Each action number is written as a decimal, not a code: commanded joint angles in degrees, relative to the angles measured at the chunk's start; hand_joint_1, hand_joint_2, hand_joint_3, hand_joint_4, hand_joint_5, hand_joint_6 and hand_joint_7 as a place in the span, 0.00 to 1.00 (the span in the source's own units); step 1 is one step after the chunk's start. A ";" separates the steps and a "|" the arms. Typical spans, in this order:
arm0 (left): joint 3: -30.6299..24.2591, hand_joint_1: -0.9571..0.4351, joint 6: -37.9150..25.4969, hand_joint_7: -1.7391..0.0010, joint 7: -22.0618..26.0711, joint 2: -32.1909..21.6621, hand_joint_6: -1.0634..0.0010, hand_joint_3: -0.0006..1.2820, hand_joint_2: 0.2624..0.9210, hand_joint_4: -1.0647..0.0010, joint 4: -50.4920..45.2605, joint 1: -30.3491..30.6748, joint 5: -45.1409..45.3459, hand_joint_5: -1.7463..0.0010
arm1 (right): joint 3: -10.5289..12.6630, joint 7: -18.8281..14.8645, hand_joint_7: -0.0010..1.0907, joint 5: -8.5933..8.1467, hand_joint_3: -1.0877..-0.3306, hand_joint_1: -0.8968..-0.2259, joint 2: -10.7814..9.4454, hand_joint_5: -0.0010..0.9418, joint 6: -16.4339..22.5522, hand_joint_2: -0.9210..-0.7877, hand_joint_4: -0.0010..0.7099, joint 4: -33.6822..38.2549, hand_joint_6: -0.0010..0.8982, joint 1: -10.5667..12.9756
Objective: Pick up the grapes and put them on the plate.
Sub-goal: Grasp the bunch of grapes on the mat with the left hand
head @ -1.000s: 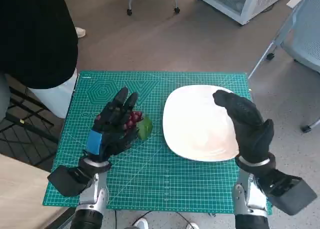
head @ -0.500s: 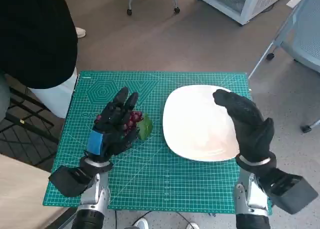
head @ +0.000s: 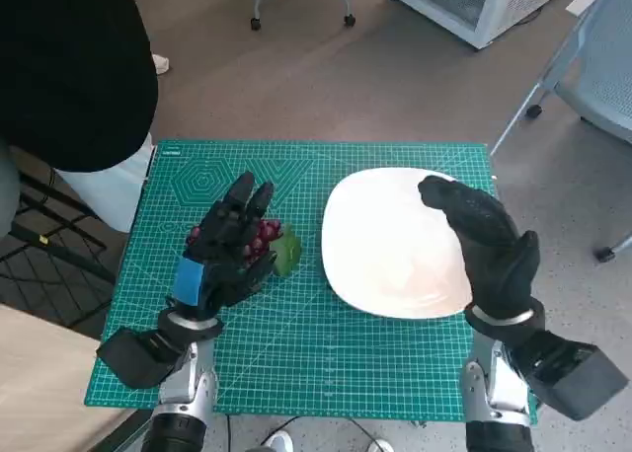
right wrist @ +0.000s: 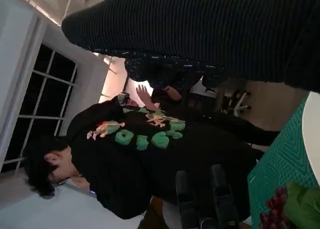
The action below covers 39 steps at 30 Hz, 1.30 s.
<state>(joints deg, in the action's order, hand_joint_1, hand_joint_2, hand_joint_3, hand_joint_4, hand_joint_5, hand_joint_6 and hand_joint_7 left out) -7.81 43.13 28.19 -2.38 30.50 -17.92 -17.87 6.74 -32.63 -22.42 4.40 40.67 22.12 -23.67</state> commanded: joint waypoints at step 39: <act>0.54 0.30 -24.96 1.00 -7.60 -24.88 0.93 0.00 0.78 0.99 -26.76 5.65 35.10 1.00 | 0.10 0.63 0.47 0.51 0.72 0.69 -0.62 0.00 -0.41 0.00 0.45 -0.25 0.07 1.17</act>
<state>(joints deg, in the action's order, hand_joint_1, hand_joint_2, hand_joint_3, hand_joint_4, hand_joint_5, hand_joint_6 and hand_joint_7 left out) -8.14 26.80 23.00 -23.94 12.17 -15.41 7.71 6.79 -32.56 -22.32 4.33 40.67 21.55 -23.63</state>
